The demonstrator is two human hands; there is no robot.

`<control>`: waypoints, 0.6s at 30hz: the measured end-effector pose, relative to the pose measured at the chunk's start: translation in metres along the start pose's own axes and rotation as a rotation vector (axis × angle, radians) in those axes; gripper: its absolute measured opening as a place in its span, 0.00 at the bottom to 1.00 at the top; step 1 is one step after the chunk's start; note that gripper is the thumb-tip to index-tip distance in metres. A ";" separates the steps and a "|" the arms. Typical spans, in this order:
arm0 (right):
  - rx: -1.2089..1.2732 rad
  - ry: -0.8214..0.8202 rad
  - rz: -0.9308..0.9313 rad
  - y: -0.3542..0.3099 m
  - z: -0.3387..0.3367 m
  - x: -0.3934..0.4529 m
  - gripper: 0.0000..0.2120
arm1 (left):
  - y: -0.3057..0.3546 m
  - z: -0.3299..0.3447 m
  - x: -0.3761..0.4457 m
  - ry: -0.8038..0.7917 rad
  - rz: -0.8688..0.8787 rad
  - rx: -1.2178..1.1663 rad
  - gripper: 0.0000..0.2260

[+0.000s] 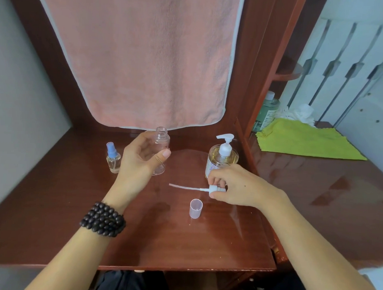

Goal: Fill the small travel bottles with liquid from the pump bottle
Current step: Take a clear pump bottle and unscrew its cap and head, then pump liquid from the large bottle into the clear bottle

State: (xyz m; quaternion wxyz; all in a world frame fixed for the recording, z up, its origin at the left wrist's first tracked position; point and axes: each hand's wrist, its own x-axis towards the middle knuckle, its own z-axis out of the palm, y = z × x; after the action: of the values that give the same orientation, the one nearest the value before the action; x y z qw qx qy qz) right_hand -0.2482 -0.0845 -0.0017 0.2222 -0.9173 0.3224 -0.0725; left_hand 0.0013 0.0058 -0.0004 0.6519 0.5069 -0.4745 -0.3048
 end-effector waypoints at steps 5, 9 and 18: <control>-0.096 -0.100 0.011 0.007 0.015 0.003 0.05 | -0.008 0.008 0.001 -0.031 -0.019 0.013 0.17; -0.134 -0.145 -0.004 0.006 0.022 0.005 0.07 | -0.008 0.017 0.001 -0.071 -0.032 0.038 0.18; -0.150 -0.196 0.027 0.005 0.024 0.007 0.09 | -0.024 0.029 -0.008 -0.209 -0.087 0.077 0.15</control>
State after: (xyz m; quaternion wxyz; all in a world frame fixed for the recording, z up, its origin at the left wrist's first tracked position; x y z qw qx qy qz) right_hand -0.2390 -0.0834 -0.0253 0.1845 -0.9296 0.3158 0.0449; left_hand -0.0269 -0.0055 -0.0248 0.5652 0.5172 -0.5286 -0.3655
